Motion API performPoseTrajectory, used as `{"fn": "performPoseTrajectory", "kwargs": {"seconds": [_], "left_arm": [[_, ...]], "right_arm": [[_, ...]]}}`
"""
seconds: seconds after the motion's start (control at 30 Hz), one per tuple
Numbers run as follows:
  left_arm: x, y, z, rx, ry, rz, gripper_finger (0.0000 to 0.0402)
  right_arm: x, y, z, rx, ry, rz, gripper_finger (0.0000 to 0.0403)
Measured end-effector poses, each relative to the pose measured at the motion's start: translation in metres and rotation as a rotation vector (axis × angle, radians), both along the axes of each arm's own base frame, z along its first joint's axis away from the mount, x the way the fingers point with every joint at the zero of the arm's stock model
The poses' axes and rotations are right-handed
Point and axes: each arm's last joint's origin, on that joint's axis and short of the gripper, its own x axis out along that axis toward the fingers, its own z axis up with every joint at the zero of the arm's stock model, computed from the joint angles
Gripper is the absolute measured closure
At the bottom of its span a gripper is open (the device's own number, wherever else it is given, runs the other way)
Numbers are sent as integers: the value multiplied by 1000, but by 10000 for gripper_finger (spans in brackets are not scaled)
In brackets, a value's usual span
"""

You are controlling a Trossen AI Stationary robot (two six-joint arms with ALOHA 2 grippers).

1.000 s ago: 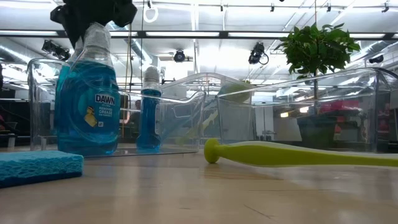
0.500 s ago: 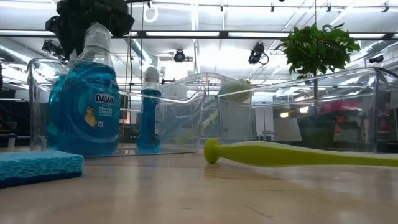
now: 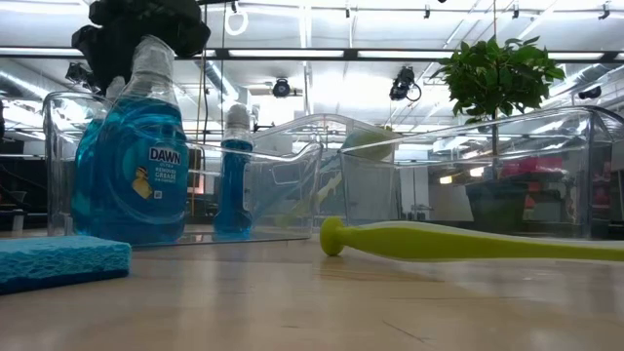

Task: Pick & Place Kitchen Sink Supplies
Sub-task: Put the blue dishwashing liquid into the left transparent bin, then put the blue sponge into the right transparent bin

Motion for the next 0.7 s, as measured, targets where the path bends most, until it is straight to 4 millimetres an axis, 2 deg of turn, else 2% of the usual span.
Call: {"fn": "performPoseTrajectory", "kwargs": {"seconds": [0.23,0.57,0.7], "left_arm": [[0,-2,10,-59,9,-65,114],[-8,3,51,15,31,-115,121],[-8,5,69,36,-16,-150,122]], "right_arm": [[0,0,0,0,0,0,195],[0,0,0,0,0,0,195],[0,0,0,0,0,0,195]]}}
